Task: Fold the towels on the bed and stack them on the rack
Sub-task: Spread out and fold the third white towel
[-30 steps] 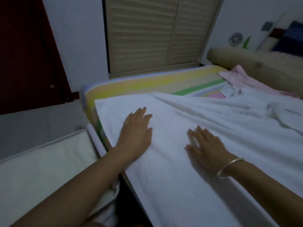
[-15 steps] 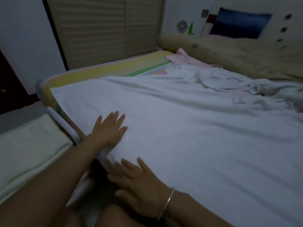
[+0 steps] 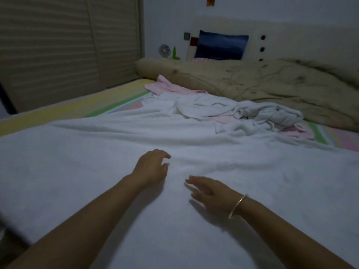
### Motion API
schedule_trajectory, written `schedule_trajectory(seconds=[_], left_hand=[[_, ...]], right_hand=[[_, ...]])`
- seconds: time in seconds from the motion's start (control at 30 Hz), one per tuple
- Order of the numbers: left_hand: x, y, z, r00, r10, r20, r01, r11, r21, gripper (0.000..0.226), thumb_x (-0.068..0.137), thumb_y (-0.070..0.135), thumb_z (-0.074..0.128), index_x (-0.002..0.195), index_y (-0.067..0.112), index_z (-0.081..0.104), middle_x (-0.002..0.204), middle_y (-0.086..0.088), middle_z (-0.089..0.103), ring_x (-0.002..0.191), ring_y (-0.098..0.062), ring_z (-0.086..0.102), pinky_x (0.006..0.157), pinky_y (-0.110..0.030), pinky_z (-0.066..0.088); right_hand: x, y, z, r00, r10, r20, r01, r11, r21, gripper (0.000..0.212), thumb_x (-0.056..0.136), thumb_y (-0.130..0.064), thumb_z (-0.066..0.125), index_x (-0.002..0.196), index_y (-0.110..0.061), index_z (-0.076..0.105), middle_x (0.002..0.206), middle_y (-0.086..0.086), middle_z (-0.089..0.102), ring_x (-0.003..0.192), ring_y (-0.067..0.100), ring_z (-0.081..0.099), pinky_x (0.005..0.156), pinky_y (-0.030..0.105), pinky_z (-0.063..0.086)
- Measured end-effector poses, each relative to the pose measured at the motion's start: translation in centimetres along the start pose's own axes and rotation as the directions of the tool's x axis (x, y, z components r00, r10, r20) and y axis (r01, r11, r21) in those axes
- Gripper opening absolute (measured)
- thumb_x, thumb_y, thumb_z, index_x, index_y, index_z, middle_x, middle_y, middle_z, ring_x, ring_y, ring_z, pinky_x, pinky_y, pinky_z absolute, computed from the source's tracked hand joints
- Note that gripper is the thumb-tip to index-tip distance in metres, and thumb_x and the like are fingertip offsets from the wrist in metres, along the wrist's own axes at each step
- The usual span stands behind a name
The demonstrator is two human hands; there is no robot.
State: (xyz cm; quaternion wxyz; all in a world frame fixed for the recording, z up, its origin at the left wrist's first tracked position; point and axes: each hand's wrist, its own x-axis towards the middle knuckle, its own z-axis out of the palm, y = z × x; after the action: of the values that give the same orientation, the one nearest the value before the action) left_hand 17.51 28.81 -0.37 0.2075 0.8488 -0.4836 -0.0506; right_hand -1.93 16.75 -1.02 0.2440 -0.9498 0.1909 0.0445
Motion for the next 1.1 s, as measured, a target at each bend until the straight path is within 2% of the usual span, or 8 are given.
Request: schedule_trajectory(seconds=[0.07,0.2,0.5,0.67,0.8,0.87,0.97,1.1], left_hand=[[3.4,1.8,0.3,0.999,0.053,-0.012,-0.053,0.999,0.000,0.035,0.095,0.023,0.052,0.129,0.022,0.056,0.139,-0.001,0.051,0.129,-0.021,0.045,0.108,-0.030,0.032],[10.7,4.2,0.7,0.989,0.141,-0.042,-0.140,0.990,0.021,0.035,0.095,0.021,0.050,0.129,0.023,0.056,0.139,0.000,0.050,0.127,-0.020,0.045,0.107,-0.033,0.034],[24.5,2.4,4.1,0.989,0.146,0.001,-0.146,0.983,0.113,0.037,0.097,0.027,0.046,0.133,0.024,0.050,0.138,0.000,0.050,0.125,-0.019,0.047,0.102,-0.031,0.036],[28.1,-3.1,7.1,0.994,-0.073,-0.081,0.081,0.992,0.100,0.054,0.099,0.035,0.043,0.148,0.021,0.028,0.150,-0.005,0.038,0.130,-0.025,0.044,0.104,-0.034,0.036],[31.0,-4.9,7.6,0.951,-0.284,-0.124,0.277,0.958,-0.074,0.077,0.098,0.035,0.048,0.154,0.025,-0.004,0.158,-0.018,0.015,0.134,-0.037,0.038,0.103,-0.044,0.038],[32.3,-5.2,7.3,0.940,-0.305,-0.153,0.315,0.948,0.047,0.074,0.097,0.040,0.048,0.154,0.026,0.002,0.148,-0.022,0.030,0.123,-0.038,0.048,0.096,-0.043,0.043],[33.9,-6.4,7.0,0.943,-0.245,-0.228,0.294,0.931,0.216,0.052,0.092,0.047,0.054,0.136,0.022,0.043,0.119,-0.015,0.053,0.105,-0.034,0.058,0.081,-0.038,0.047],[35.8,-8.2,5.5,0.864,-0.314,-0.394,0.294,0.949,-0.110,0.021,0.083,0.033,0.068,0.097,0.017,0.067,0.098,-0.016,0.067,0.094,-0.036,0.063,0.076,-0.038,0.048]], right_hand=[[2.0,2.6,-3.4,0.973,-0.004,-0.231,0.038,0.989,0.143,0.033,0.094,-0.024,0.058,0.126,-0.020,0.060,0.131,0.002,0.059,0.120,0.016,0.054,0.104,0.026,0.039],[7.9,9.6,-9.8,0.838,0.155,-0.523,-0.158,0.987,0.039,0.023,0.088,-0.014,0.061,0.108,-0.017,0.070,0.112,0.004,0.069,0.108,0.023,0.061,0.093,0.031,0.044],[21.7,13.1,-15.2,0.783,0.232,-0.577,-0.340,0.937,-0.084,0.026,0.091,-0.024,0.049,0.105,-0.021,0.071,0.109,0.008,0.069,0.108,0.029,0.057,0.090,0.033,0.045],[27.4,13.4,-14.1,0.796,0.325,-0.510,-0.515,0.807,-0.289,0.028,0.095,-0.026,0.051,0.119,-0.016,0.062,0.123,0.006,0.061,0.117,0.026,0.054,0.092,0.033,0.043],[30.0,13.3,-13.9,0.757,0.405,-0.512,-0.580,0.777,-0.245,0.030,0.096,-0.016,0.044,0.123,-0.013,0.059,0.126,0.007,0.059,0.117,0.026,0.055,0.092,0.032,0.043],[31.2,13.3,-13.9,0.746,0.454,-0.487,-0.595,0.782,-0.184,0.033,0.096,-0.014,0.043,0.125,-0.011,0.057,0.130,0.010,0.056,0.120,0.027,0.053,0.094,0.033,0.043],[32.2,13.1,-14.0,0.745,0.459,-0.484,-0.598,0.782,-0.179,0.033,0.096,-0.011,0.041,0.124,-0.009,0.057,0.129,0.012,0.056,0.120,0.029,0.053,0.093,0.034,0.043],[33.7,12.4,-15.1,0.719,0.327,-0.613,-0.535,0.824,-0.188,0.033,0.096,-0.006,0.037,0.119,-0.007,0.060,0.121,0.013,0.060,0.114,0.033,0.056,0.090,0.036,0.046]])
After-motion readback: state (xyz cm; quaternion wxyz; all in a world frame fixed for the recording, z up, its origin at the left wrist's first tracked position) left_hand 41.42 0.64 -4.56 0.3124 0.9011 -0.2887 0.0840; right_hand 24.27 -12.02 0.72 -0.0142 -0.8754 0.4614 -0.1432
